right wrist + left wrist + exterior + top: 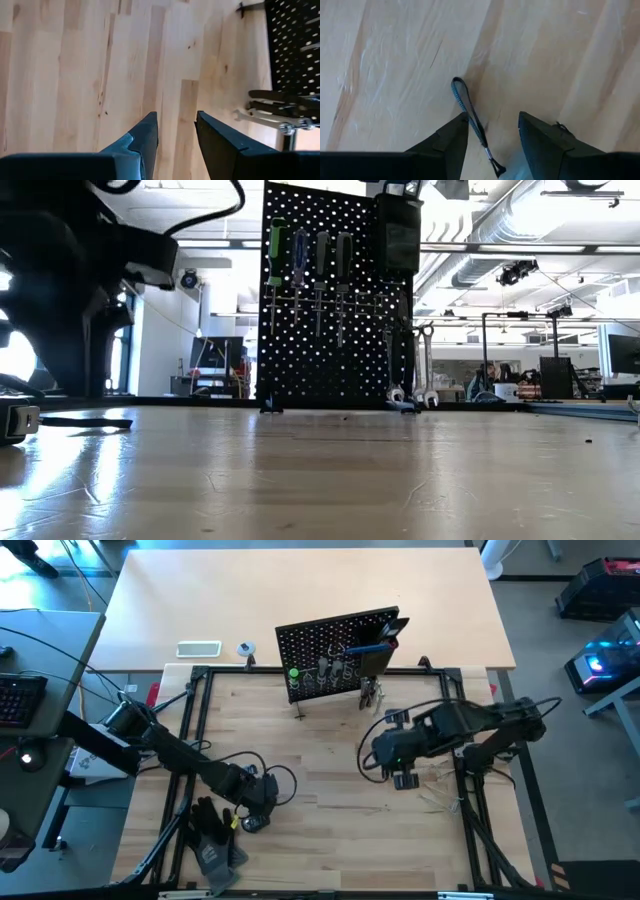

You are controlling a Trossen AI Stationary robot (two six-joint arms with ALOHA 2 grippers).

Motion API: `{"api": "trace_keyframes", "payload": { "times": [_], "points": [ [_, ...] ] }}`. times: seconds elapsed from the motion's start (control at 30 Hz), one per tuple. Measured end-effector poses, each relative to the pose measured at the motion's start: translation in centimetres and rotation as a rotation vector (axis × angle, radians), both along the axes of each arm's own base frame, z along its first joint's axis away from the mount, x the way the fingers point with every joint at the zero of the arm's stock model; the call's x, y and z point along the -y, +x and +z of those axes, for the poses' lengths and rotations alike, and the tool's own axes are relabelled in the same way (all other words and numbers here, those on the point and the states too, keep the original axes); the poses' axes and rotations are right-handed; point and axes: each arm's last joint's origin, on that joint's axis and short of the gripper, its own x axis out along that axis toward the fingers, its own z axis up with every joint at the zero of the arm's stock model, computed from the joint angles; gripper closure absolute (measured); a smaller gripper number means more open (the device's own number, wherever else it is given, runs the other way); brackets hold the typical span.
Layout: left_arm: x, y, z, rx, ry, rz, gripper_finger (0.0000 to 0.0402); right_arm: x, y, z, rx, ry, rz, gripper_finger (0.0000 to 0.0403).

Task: Hang tools onto peg board
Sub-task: Hang the gray measuring tape onto the pegboard

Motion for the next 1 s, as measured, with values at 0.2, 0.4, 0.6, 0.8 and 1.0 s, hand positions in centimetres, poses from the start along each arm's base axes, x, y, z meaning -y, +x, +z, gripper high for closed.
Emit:
{"api": "trace_keyframes", "payload": {
  "times": [0.2,0.4,0.6,0.8,1.0],
  "points": [
    [-0.3,-0.5,-0.8,-0.032,-0.007,0.061,0.0237,-0.9,0.6,-2.7,-0.037,-0.002,-0.002,0.0273],
    [-0.3,-1.2,-1.7,-0.083,-0.078,0.089,0.0237,-1.7,0.8,-4.9,-0.064,-0.007,0.011,0.0273],
    [-0.2,-1.6,-2.6,-0.061,-0.127,0.083,0.0249,-2.3,0.8,-6.5,-0.083,-0.005,-0.003,0.0273],
    [-0.5,-1.9,-3.2,-0.059,-0.109,0.052,0.0331,-3.0,0.7,-7.6,-0.09,-0.006,0.002,0.0273],
    [-0.3,-1.6,-3.1,-0.016,-0.089,-0.048,0.0393,-3.5,0.5,-7.9,-0.074,-0.02,-0.048,0.0273]
  ]
}}
